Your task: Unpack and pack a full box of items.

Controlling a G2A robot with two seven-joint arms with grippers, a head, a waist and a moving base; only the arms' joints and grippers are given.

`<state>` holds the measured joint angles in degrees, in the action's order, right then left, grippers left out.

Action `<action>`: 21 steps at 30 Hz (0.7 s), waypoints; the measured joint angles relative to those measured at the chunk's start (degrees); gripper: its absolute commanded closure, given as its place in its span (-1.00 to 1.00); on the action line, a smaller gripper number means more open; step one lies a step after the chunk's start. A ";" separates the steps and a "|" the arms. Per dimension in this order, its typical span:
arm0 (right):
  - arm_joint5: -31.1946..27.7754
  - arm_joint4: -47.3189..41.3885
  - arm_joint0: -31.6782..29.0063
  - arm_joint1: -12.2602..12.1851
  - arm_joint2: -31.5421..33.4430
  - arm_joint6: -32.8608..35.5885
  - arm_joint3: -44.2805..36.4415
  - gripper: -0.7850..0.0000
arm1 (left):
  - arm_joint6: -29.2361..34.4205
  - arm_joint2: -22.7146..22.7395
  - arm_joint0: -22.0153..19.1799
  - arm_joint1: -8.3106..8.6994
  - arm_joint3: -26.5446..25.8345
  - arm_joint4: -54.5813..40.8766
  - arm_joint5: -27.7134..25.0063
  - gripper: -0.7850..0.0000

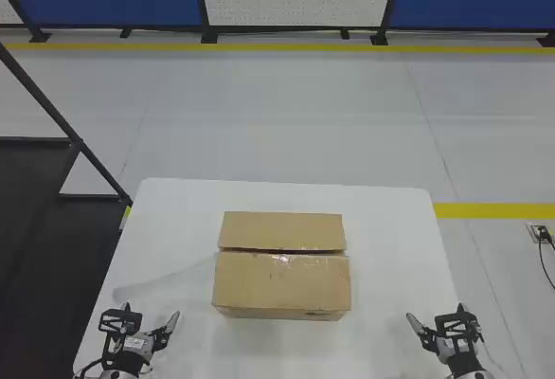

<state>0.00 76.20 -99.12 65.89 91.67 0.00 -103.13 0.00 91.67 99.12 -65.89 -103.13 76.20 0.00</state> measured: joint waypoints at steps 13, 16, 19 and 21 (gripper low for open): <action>-2.76 -1.42 0.48 -0.01 -0.23 1.46 -0.48 -1.00 | -1.34 -0.03 0.12 -0.12 0.13 -1.98 -1.52 -1.00; -5.38 -3.61 0.66 0.02 -0.36 3.44 -2.56 -1.00 | -2.08 -0.11 -0.54 -0.23 0.16 -2.61 -1.92 -1.00; -8.97 -6.95 0.22 -0.09 0.36 6.04 -6.04 -1.00 | -2.64 0.42 -1.38 -0.26 -0.15 -4.56 -3.89 -1.00; -11.62 -10.10 0.17 -0.20 1.08 9.15 -8.64 -1.00 | -3.69 1.17 -1.79 -0.22 -0.62 -4.61 -4.65 -1.00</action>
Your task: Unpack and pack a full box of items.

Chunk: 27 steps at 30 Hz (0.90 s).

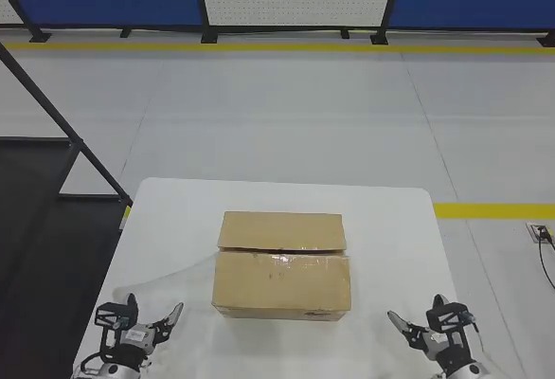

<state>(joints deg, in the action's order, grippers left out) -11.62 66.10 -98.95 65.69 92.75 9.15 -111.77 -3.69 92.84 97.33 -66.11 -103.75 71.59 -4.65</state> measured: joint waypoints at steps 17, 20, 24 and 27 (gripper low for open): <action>-4.79 -12.10 2.65 -0.12 0.85 8.86 -3.39 -1.00 | -0.57 0.52 -1.40 -0.24 -0.46 -4.98 -2.46 -1.00; -6.51 -18.07 6.74 -0.09 -1.07 12.62 -1.71 -1.00 | 1.41 0.42 -3.97 -0.32 -0.24 -7.64 -3.41 -1.00; -8.08 -24.33 12.81 -0.03 -4.02 17.76 0.67 -1.00 | 2.87 1.30 -6.07 -0.26 -0.36 -9.64 -4.98 -1.00; -7.92 -30.53 18.14 0.07 -5.94 22.27 3.59 -1.00 | 3.69 1.99 -7.08 -0.25 -0.40 -12.00 -6.34 -1.00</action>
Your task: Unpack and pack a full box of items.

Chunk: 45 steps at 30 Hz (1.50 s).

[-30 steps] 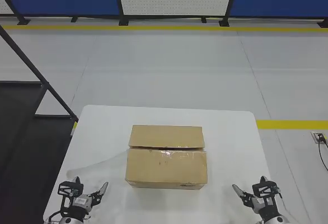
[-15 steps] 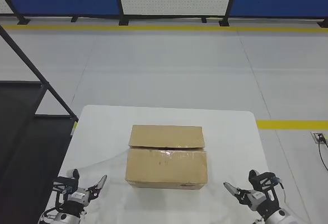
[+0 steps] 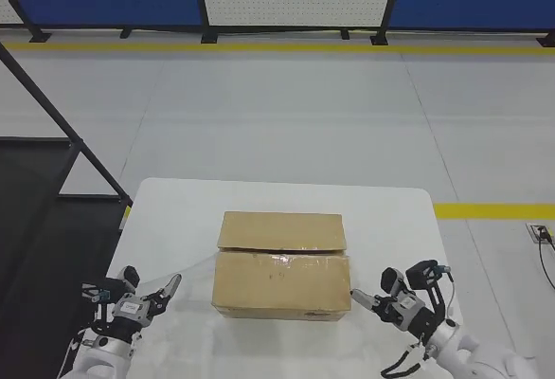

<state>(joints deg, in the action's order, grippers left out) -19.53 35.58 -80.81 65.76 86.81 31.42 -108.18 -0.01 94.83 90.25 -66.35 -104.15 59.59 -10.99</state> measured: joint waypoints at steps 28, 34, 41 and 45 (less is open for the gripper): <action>-7.13 -33.29 19.11 -0.19 -5.10 19.72 20.04 -1.00 | 10.52 1.58 -5.01 0.45 1.19 -14.48 -9.68 -1.00; -8.43 -31.86 22.44 -0.11 -8.12 20.59 23.76 -1.00 | 11.29 1.68 -5.85 0.53 1.94 -16.27 -10.27 -1.00; -15.70 -41.72 23.07 -0.58 -8.86 27.67 24.90 -1.00 | 11.38 0.77 -6.72 0.48 1.91 -16.90 -9.18 -1.00; -18.83 -48.21 21.93 -1.36 -7.74 33.74 23.32 -1.00 | 10.99 -0.48 -6.91 0.38 1.33 -16.53 -8.96 -1.00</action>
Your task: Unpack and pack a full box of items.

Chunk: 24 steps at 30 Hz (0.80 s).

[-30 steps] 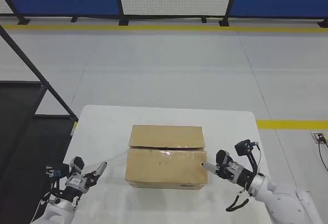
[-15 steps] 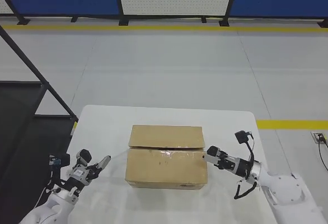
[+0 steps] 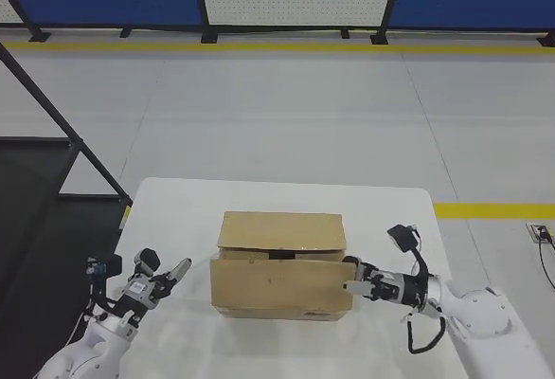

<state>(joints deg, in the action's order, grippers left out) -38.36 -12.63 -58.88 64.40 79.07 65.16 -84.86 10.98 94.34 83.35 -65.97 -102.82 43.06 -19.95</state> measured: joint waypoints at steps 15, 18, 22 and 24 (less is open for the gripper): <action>2.41 2.26 -8.68 -7.52 -3.47 3.19 -16.43 -1.00 | 5.38 -2.13 0.17 1.09 -0.19 7.05 -14.03 -1.00; 2.06 4.88 -8.32 -8.81 -5.50 2.83 -15.88 -1.00 | 7.15 -1.72 0.88 1.53 0.12 8.59 -18.10 -1.00; 1.39 5.45 -6.89 -10.03 -7.98 2.16 -14.01 -1.00 | 9.48 -1.52 1.62 2.02 0.45 9.85 -21.62 -1.00; 1.14 4.47 -5.82 -10.44 -9.14 1.90 -12.64 -1.00 | 10.65 -1.56 1.76 2.21 0.82 10.21 -22.28 -1.00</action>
<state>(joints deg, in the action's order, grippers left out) -37.23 -8.16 -64.71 53.96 69.93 67.06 -97.50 21.63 92.78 85.10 -63.76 -102.01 53.27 -42.23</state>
